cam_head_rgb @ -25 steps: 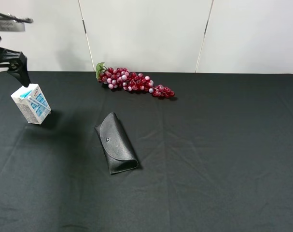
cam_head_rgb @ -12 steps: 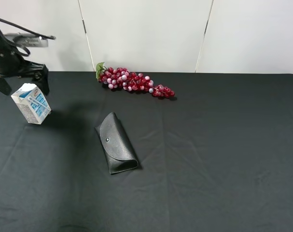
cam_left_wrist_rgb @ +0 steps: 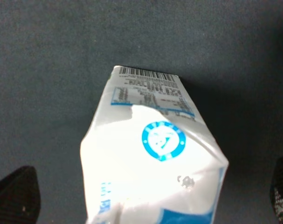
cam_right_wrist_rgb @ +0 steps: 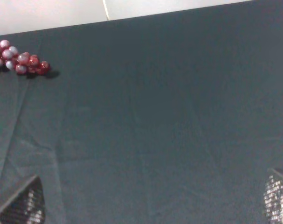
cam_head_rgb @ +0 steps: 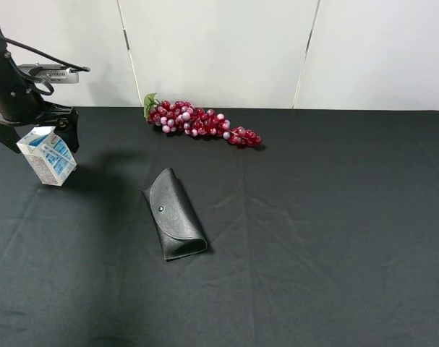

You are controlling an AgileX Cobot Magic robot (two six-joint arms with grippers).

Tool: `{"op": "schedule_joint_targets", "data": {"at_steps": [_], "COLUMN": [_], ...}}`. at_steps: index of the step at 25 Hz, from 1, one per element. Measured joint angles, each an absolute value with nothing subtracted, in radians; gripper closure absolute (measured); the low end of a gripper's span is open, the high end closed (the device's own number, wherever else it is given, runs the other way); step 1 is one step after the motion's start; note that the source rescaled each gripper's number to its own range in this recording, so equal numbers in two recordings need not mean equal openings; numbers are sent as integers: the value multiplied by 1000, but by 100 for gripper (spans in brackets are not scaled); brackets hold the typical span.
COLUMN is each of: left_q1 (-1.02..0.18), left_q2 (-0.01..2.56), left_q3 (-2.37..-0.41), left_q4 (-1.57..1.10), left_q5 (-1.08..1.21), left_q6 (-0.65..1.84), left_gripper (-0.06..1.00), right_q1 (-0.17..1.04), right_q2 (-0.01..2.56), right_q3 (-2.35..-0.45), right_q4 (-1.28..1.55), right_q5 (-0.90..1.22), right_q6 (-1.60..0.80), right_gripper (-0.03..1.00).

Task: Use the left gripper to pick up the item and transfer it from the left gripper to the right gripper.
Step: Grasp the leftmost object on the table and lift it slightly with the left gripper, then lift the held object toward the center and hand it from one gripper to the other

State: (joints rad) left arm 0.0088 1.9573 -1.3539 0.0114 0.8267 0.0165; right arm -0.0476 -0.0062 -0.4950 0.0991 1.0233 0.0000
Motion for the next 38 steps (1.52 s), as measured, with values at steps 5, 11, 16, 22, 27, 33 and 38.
{"op": "schedule_joint_targets", "data": {"at_steps": [5,11,16,22,27,33,38], "left_q1": [9,9,9,9,9,9,9], "left_q2": [1957,1957,1957,1957,1957,1957,1962], "left_q3": [-1354,-1354,-1355,-1355,-1355,-1355,-1429], "left_q4": [13,28,32,32,33,33,34], "left_q5": [827,819,812,812,812,809,879], "left_q6": [11,11,10,10,10,10,10], "left_gripper": [4,33,94,94,94,94,94], "right_q1": [-48,-48,-48,-48,-48,-48,-48], "right_q2": [-6,-6,-6,-6,-6,-6,-6], "right_q3": [-495,-495,-495,-495,-495,-495,-495], "right_q4": [100,100,100,100,100,100,102], "right_q5": [1023,1023,1023,1023,1023,1023,1023], "right_q6": [0,0,0,0,0,0,0], "right_gripper": [-3,-3,-3,-3,-3,-3,-3]}}
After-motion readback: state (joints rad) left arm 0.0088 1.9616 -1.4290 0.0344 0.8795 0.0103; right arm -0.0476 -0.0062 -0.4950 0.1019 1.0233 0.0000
